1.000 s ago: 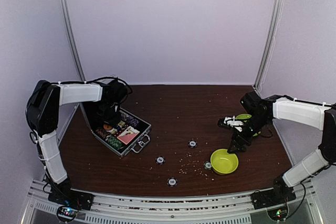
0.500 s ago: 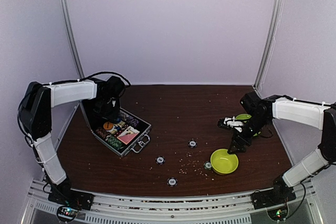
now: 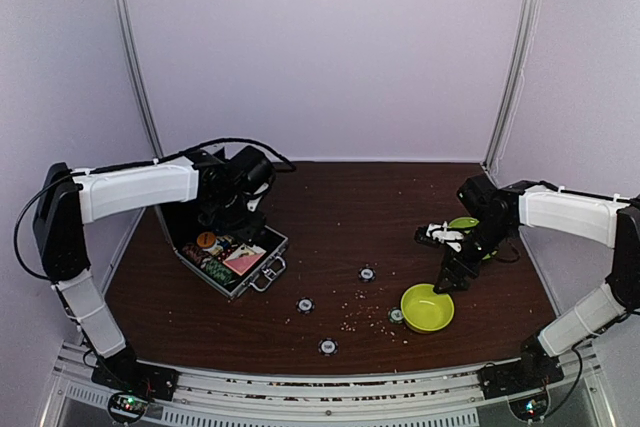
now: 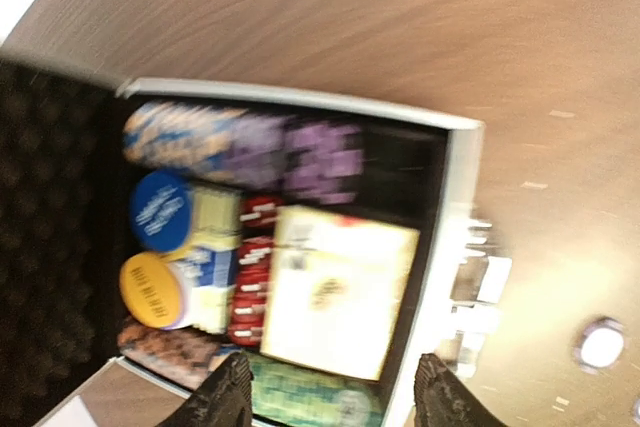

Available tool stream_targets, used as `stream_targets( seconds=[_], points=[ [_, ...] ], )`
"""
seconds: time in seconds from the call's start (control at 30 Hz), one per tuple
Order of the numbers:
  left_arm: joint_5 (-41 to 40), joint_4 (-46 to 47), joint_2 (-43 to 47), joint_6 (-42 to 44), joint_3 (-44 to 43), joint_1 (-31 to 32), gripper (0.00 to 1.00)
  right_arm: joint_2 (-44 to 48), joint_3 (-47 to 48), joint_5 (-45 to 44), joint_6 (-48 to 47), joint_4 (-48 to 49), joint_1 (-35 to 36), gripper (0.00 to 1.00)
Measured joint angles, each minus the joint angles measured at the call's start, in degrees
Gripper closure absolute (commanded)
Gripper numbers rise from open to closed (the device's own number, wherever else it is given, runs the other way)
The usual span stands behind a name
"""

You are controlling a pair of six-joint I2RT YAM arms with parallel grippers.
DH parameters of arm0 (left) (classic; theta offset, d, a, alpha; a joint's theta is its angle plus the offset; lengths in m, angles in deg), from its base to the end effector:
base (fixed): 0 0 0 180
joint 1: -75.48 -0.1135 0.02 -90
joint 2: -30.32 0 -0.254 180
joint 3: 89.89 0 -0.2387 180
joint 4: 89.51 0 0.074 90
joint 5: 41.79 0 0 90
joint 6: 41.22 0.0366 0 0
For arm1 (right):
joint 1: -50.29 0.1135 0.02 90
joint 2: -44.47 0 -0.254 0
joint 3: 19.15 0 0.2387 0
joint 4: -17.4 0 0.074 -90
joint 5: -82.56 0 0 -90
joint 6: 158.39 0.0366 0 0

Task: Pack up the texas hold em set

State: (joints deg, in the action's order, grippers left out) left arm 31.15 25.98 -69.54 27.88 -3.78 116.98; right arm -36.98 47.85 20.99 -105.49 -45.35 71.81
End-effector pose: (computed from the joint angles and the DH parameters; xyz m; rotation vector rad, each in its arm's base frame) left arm 0.2598 -0.2155 0.2362 0.4137 2.6658 0.1057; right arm 0.2140 0.1031 0.2016 -1.4313 2.3880 0.6562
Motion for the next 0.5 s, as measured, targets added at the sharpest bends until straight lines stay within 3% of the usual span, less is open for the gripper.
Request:
stream_targets(
  seconds=[0.5],
  points=[
    [9.3, 0.6, -11.2, 5.2, -13.6, 17.7, 0.43, 2.1, 0.2, 0.0, 0.2, 0.0, 0.0, 0.13]
  ],
)
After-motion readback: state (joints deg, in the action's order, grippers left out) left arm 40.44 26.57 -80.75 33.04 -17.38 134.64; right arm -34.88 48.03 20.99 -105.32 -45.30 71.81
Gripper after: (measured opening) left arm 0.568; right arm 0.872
